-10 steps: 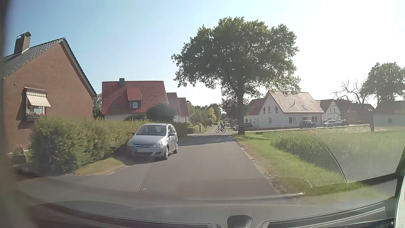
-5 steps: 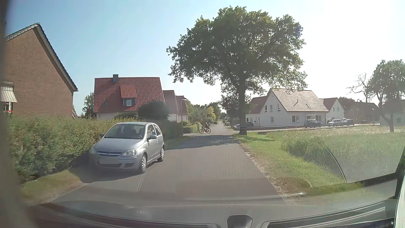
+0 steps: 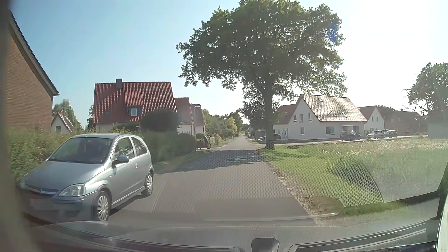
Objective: Follow the waypoints while adhering to traffic rules and regulations
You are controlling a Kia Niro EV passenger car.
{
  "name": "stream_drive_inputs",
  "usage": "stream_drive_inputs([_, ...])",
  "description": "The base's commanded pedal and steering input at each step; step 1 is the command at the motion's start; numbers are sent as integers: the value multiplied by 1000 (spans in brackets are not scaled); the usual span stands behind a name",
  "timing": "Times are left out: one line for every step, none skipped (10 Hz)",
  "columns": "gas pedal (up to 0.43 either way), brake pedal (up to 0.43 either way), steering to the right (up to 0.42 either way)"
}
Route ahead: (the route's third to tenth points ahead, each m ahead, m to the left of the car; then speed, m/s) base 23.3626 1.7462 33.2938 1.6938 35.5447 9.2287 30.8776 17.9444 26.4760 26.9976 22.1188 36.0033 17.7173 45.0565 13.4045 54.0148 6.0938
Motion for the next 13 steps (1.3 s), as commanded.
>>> stream_drive_inputs([59, 6, 10])
stream_drive_inputs([67, 6, 12])
stream_drive_inputs([67, 6, 11])
stream_drive_inputs([67, 6, 11])
stream_drive_inputs([67, 6, 11])
stream_drive_inputs([67, 6, 11])
stream_drive_inputs([67, 6, 8])
stream_drive_inputs([67, 6, 5])
stream_drive_inputs([59, 6, 2])
stream_drive_inputs([47, 6, -1])
stream_drive_inputs([39, 6, -1])
stream_drive_inputs([39, 6, -1])
stream_drive_inputs([28, 6, -1])
